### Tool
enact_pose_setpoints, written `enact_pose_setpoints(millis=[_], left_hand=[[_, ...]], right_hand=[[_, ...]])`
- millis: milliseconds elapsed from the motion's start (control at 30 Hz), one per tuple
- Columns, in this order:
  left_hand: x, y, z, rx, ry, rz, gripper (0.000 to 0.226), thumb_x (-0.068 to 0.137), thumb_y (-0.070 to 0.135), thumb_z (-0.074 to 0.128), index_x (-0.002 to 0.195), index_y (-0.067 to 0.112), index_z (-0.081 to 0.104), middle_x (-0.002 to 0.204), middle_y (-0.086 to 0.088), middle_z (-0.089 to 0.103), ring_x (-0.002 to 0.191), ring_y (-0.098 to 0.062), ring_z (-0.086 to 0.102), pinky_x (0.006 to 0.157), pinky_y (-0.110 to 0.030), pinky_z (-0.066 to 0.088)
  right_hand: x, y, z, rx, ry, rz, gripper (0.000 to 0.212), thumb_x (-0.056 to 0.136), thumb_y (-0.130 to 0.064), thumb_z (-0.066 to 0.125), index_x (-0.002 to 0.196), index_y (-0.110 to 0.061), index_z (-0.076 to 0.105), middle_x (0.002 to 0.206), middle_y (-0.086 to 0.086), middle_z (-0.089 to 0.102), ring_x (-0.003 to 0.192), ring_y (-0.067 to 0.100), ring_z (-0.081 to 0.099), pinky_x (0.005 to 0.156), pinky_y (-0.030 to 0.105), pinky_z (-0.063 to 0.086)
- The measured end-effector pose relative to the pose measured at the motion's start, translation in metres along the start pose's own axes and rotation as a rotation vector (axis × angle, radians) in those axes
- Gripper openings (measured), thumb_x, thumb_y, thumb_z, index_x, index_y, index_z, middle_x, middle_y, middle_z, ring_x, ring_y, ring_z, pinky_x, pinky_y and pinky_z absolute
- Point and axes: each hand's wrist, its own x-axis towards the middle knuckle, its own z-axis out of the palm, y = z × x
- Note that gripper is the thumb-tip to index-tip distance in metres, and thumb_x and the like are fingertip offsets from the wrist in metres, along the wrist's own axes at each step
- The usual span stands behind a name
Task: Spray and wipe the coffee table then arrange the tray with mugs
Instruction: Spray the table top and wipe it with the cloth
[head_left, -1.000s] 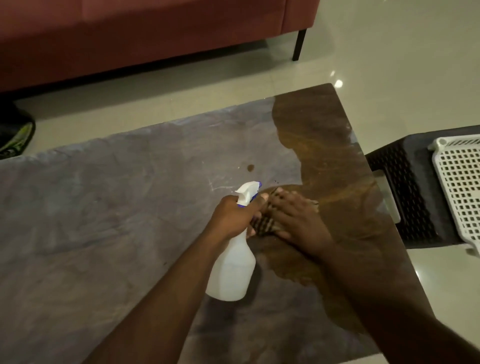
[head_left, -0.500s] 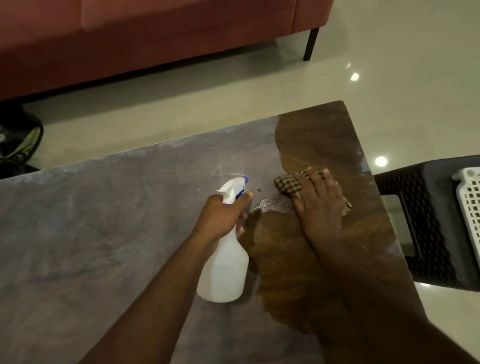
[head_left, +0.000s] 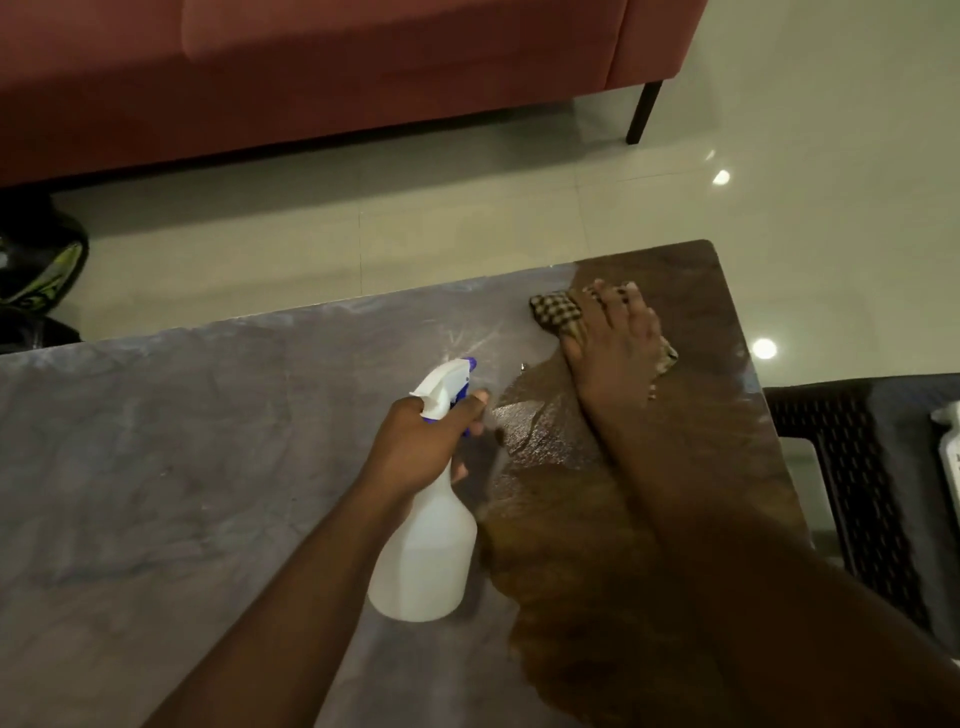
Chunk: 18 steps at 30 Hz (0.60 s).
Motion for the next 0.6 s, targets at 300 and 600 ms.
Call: enact_pose_setpoints(millis=[300, 600], left_hand=[[0.014, 0.012, -0.008, -0.058, -0.002, -0.103, 0.029, 0.09, 0.038, 0.064, 0.09, 0.01, 0.071, 0.087, -0.011, 0.074, 0.043, -0.017, 0.054, 0.049, -0.027, 0.048], [0.016, 0.025, -0.016, -0.069, 0.014, -0.075, 0.019, 0.088, 0.032, 0.067, 0.096, 0.015, 0.071, 0.087, -0.009, 0.075, 0.043, -0.016, 0.053, 0.046, -0.025, 0.046]], right_hand=[[-0.011, 0.019, -0.015, -0.004, -0.253, -0.663, 0.056, 0.088, -0.051, 0.035, 0.139, -0.027, 0.043, 0.148, 0.002, 0.041, 0.14, 0.027, 0.029, 0.113, 0.05, 0.02], [0.027, -0.076, 0.023, 0.013, -0.087, -0.204, 0.046, 0.087, -0.037, 0.058, 0.129, -0.02, 0.054, 0.141, 0.009, 0.049, 0.136, 0.035, 0.034, 0.111, 0.051, 0.022]])
